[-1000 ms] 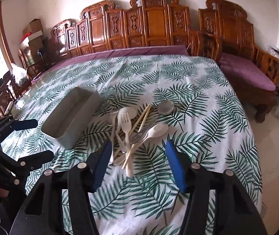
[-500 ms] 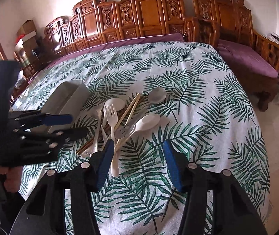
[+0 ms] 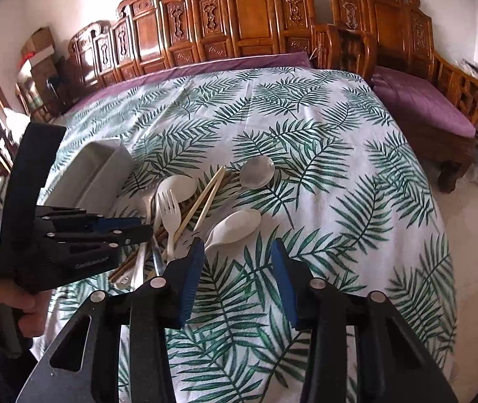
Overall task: Organize utensils
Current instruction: 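Close the left tool on the metal fork handle in the pile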
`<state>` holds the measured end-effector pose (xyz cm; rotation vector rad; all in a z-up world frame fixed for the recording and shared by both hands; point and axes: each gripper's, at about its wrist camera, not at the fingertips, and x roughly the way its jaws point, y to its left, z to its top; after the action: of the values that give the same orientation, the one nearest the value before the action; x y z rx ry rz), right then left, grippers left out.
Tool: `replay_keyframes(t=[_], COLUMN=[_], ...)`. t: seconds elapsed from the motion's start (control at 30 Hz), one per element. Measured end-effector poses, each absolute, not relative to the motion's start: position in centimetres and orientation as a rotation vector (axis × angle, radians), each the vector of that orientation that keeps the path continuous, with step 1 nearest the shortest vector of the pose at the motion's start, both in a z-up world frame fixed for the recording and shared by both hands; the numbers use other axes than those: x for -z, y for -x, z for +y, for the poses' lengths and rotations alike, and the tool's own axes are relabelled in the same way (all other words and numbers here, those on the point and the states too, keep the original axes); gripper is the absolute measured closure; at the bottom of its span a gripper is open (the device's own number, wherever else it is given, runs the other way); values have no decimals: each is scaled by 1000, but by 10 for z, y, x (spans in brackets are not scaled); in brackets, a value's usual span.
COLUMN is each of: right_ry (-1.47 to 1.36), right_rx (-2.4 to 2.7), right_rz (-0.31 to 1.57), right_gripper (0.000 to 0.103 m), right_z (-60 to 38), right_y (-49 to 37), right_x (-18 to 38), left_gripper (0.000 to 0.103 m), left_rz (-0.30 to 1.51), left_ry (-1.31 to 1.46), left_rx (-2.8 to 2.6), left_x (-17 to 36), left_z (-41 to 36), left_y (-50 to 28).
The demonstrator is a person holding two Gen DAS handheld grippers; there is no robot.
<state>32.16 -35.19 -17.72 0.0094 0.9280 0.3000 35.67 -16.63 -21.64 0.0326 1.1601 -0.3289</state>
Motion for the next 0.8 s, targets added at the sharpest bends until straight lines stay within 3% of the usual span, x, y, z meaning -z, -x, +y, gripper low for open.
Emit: replay_keyframes(t=[0.8], right_ry=[8], right_rx=[-279], right_rz=[979], right_gripper=[59], right_z=[-346], right_y=[-341], right_x=[195], left_gripper=[93], left_rz=[1212], left_ry=[-41], left_rx=[313], left_x=[224], left_z=[-156], left_y=[-365])
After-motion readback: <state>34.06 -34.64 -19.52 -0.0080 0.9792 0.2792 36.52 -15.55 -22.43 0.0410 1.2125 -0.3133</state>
